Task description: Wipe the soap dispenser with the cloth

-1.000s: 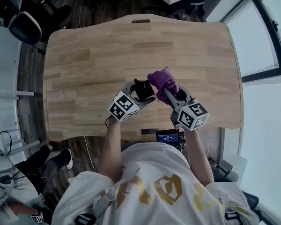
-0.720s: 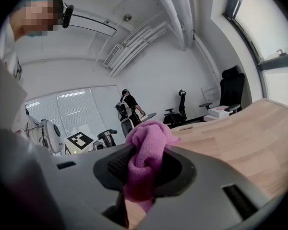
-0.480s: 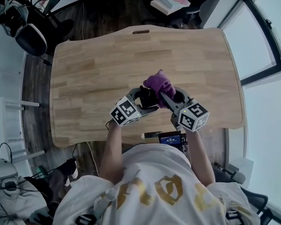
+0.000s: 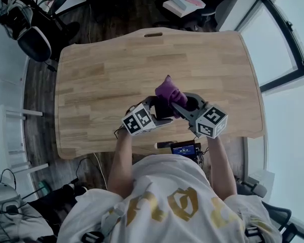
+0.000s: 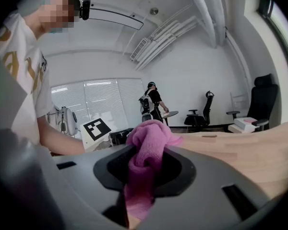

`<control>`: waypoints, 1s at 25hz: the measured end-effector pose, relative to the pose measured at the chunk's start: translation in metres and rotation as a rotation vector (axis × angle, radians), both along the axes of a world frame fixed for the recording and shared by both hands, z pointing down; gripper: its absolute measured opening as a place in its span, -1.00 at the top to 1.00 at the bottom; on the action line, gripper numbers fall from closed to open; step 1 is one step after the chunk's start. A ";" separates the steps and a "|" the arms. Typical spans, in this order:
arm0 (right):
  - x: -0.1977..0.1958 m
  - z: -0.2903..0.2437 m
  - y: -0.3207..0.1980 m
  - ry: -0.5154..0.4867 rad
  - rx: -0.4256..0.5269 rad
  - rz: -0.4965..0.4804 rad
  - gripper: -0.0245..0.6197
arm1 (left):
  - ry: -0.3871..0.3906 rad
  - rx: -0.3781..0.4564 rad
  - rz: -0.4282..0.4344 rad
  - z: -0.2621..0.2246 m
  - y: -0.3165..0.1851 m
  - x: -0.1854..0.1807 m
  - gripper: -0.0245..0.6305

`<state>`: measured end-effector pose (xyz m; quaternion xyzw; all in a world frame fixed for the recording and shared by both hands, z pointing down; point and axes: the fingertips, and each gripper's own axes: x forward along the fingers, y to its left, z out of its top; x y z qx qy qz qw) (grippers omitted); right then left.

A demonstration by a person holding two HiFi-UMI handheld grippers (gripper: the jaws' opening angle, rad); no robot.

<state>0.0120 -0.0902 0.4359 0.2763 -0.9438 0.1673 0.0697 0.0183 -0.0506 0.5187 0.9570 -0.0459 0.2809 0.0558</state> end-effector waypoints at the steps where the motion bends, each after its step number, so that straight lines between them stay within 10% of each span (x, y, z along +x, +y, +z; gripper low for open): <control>1: -0.002 0.000 0.001 -0.006 -0.005 -0.016 0.60 | -0.011 0.000 0.012 0.001 0.002 0.000 -0.12; 25: -0.010 -0.003 0.029 -0.026 0.007 -0.203 0.62 | -0.058 0.007 0.035 0.011 0.006 -0.002 -0.12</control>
